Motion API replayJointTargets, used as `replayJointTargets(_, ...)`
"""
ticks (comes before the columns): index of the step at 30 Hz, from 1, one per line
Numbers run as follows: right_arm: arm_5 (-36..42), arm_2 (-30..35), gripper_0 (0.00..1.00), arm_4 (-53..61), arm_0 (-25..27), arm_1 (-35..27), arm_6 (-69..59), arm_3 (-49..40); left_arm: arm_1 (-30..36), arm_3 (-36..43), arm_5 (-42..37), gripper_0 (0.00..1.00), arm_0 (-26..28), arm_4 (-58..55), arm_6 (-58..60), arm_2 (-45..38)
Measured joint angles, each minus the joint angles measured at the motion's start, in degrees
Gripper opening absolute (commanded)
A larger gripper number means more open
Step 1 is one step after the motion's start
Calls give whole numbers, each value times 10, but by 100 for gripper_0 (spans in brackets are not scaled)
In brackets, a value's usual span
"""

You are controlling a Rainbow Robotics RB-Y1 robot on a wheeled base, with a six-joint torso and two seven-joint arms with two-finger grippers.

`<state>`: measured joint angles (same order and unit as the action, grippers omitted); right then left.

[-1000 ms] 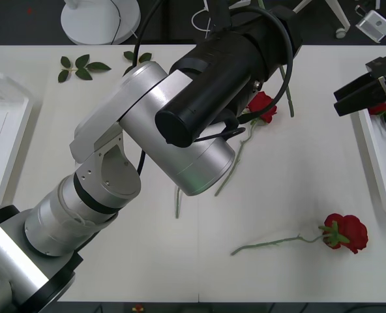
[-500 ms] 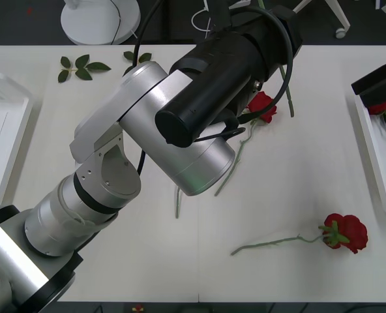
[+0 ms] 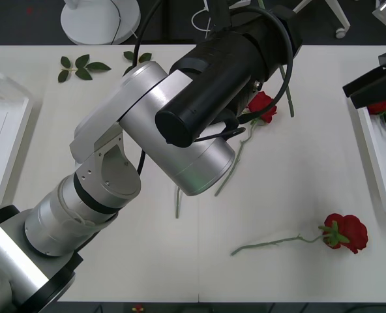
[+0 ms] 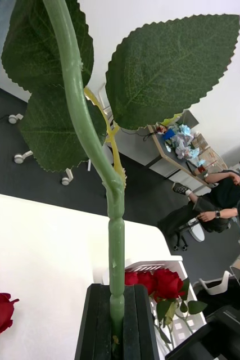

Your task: Place the red flowers into the right box and the blue flowers into the left box. If a person shows an open palm, hand one flower to the person first, then continue sorting.

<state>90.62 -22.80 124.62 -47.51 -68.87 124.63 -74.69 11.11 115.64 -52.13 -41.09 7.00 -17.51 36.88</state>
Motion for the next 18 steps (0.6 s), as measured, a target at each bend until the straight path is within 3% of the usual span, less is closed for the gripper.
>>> replayJointTargets(18, -73, -25, 100, 0, 3, 68, -38, -65, 0, 0, 0, 0, 0, 0, 0, 0)
